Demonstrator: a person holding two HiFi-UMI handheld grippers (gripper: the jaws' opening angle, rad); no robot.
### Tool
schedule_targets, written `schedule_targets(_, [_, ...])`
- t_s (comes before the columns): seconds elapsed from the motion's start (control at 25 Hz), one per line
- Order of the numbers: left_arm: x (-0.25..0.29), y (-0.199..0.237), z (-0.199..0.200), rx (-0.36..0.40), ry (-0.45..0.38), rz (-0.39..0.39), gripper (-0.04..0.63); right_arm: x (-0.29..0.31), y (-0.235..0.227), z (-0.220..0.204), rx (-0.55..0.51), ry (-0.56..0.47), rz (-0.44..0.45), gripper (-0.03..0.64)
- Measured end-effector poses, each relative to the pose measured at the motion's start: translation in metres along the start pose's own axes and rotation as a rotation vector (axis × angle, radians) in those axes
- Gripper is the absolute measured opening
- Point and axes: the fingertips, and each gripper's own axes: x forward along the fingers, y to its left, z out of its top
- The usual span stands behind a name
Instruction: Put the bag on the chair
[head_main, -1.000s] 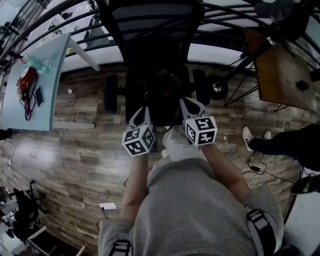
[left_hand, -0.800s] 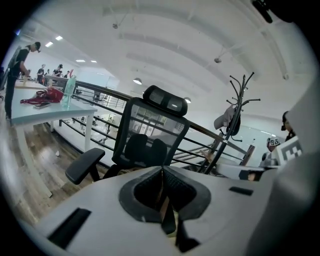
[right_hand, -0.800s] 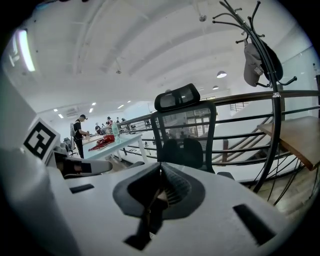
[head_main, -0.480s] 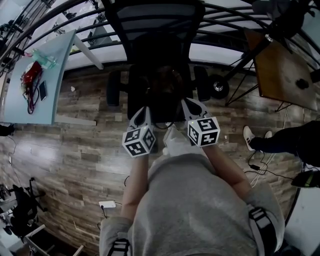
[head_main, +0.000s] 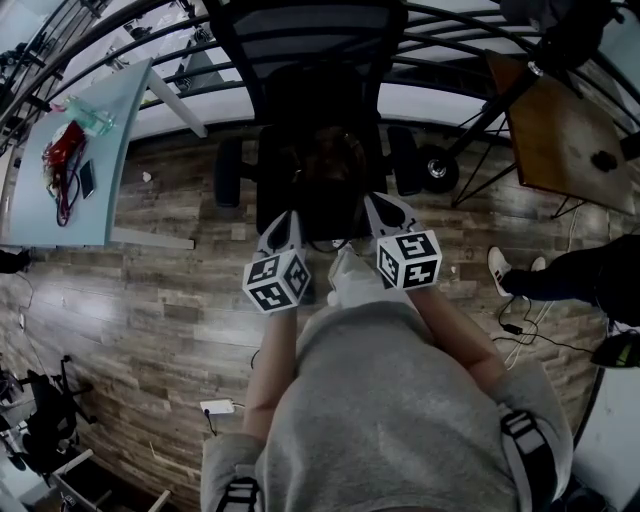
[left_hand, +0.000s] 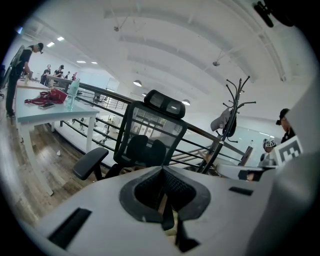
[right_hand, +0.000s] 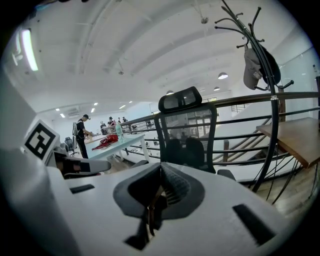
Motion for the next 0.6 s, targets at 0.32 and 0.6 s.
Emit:
schedule_targets(0.32, [-0.002, 0.0015, 0.0037, -0.01, -0.008, 0.0, 0.002, -0.0004, 0.002, 0.0016, 0.003, -0.005, 0.005, 0.005])
schedule_targets(0.6, [-0.0018, 0.0026, 0.0042, -0.013, -0.009, 0.004, 0.002, -0.0002, 0.0012, 0.0033, 0.008, -0.007, -0.001, 0.005])
